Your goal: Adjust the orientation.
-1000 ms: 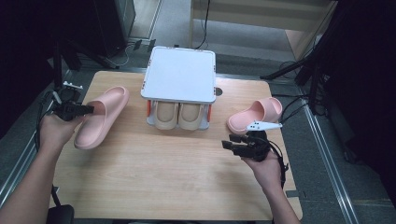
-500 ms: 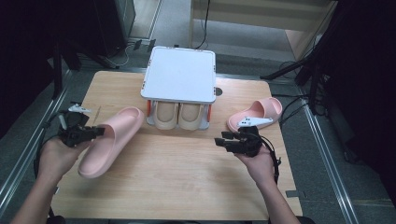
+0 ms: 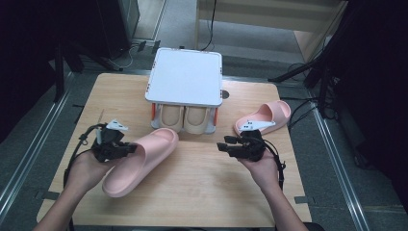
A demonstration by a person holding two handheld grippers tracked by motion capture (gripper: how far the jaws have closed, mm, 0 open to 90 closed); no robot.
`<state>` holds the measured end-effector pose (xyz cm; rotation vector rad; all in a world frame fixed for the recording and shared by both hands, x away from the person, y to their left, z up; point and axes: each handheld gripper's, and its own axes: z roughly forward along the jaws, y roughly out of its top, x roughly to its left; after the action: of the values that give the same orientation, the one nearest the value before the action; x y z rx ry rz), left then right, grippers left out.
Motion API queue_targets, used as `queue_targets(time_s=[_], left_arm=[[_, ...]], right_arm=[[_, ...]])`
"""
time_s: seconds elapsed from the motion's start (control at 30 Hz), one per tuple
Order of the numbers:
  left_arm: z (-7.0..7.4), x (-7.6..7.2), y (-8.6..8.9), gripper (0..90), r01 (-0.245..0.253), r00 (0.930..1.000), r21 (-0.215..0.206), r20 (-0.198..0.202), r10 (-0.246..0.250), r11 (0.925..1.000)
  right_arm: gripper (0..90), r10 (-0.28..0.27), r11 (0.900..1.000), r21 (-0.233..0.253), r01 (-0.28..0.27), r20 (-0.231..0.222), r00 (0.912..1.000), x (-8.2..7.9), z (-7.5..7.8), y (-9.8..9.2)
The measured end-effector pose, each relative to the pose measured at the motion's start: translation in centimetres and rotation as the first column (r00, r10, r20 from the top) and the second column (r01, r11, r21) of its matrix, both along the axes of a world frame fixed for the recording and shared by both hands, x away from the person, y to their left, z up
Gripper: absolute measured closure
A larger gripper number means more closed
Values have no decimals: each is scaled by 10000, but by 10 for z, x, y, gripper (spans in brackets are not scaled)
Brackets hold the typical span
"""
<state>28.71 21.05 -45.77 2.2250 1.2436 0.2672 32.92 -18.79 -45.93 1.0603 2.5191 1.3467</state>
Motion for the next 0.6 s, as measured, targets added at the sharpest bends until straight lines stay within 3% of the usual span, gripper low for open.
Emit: queue_targets(time_s=[0.23,0.4,0.6], left_arm=[[-9,6,-45,801,848,9964,216,32,-849,9962],[-28,10,-56,795,1099,9939,327,-108,-1096,9934],[-33,10,-66,773,1448,9895,573,-107,-1444,9878]], right_arm=[[549,-34,10000,7,34,80,10000,-8,-1,-1],[551,55,10000,-25,-55,93,9999,-16,-3,3],[553,45,10000,-66,-45,78,10000,-21,-5,5]])
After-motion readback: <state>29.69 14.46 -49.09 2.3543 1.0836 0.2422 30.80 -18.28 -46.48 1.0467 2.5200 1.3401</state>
